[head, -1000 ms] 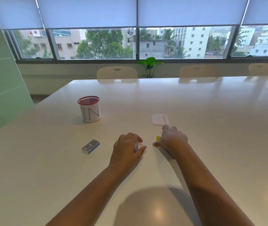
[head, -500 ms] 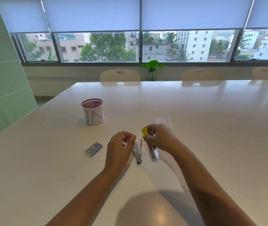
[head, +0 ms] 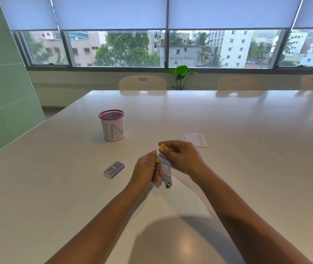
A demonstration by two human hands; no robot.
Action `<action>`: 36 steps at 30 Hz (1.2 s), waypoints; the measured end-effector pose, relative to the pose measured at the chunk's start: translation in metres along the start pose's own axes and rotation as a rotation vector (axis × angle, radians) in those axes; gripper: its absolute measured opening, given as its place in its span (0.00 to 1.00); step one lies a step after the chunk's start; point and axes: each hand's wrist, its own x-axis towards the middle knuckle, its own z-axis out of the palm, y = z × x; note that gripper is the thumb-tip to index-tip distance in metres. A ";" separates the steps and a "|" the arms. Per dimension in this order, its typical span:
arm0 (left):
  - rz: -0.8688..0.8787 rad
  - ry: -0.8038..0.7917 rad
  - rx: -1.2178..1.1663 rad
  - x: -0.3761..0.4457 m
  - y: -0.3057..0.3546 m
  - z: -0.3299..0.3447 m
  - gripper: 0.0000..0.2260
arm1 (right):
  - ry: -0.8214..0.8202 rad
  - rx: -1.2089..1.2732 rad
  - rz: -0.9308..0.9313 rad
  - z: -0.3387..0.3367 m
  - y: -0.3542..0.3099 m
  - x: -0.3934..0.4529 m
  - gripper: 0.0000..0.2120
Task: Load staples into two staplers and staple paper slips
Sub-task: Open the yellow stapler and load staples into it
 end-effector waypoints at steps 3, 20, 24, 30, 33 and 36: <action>-0.078 -0.044 -0.050 0.001 0.004 0.001 0.21 | 0.078 0.025 0.003 0.006 0.002 -0.001 0.12; 0.108 0.109 0.115 -0.005 0.007 0.007 0.19 | 0.240 0.024 -0.111 0.014 -0.003 -0.011 0.12; 0.186 -0.014 0.047 -0.018 -0.004 0.011 0.17 | 0.415 0.294 0.010 -0.018 -0.009 0.004 0.12; -0.121 -0.384 -0.130 -0.013 0.005 0.005 0.19 | 0.293 0.653 0.123 -0.030 -0.007 0.004 0.13; -0.179 -0.478 -0.147 -0.015 0.004 0.003 0.21 | 0.183 0.951 0.196 -0.027 -0.006 0.006 0.11; -0.246 -0.479 -0.237 -0.016 0.001 0.008 0.21 | 0.088 0.998 0.256 -0.015 -0.004 0.003 0.11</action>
